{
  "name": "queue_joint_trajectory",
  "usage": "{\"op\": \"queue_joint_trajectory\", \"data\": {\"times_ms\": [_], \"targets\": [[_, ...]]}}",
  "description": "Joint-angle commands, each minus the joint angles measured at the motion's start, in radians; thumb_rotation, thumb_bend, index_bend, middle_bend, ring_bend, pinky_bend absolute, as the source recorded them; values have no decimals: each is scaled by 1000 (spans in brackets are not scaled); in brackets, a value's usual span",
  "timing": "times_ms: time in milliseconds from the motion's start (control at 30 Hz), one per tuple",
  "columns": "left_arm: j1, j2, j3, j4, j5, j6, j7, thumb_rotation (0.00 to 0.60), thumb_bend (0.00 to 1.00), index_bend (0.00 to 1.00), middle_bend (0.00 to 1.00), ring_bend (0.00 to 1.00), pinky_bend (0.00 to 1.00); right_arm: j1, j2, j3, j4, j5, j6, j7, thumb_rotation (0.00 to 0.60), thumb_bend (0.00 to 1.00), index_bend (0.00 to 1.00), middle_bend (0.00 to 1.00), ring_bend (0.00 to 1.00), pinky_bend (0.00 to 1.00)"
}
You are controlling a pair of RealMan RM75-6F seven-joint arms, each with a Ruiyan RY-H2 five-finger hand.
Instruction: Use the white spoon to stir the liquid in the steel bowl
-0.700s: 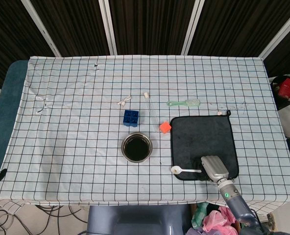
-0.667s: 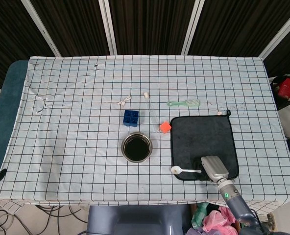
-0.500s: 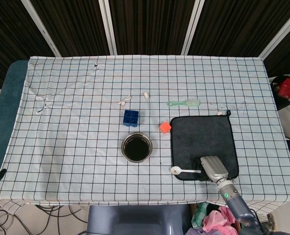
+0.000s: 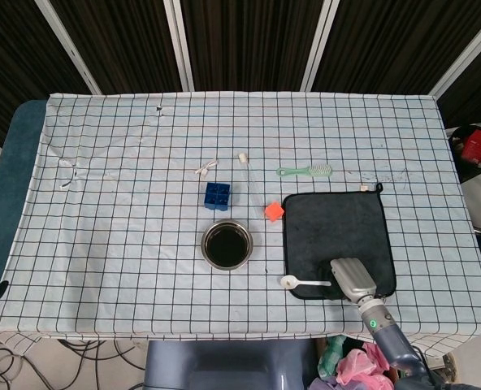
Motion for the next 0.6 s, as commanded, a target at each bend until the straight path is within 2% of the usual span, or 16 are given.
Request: {"op": "queue_joint_trajectory", "data": {"times_ms": [33,267,400,600], "targets": [[1,1,0,0,0,2,-2,600,218,77,6,0,0,-1,1,2,-4,1,4,0,600,371,585,881,1000,1000],[-1,2,-2,0,-5,-4,-4,600,219,76,6,0,0,10,33,21,-30,-4,21,-28,600,371,586,881,1000,1000],[0,3,-2,-1,-7,-3,-5,600,219,76,6,0,0,22,86,48,-73,-15,43,-50,600,371,585,881,1000,1000],[3,3,-1,0,-1,2,-8,600,218,76,7,0,0,60,172,82,-117,-56,78,-189,600,370,585,881,1000,1000]]}}
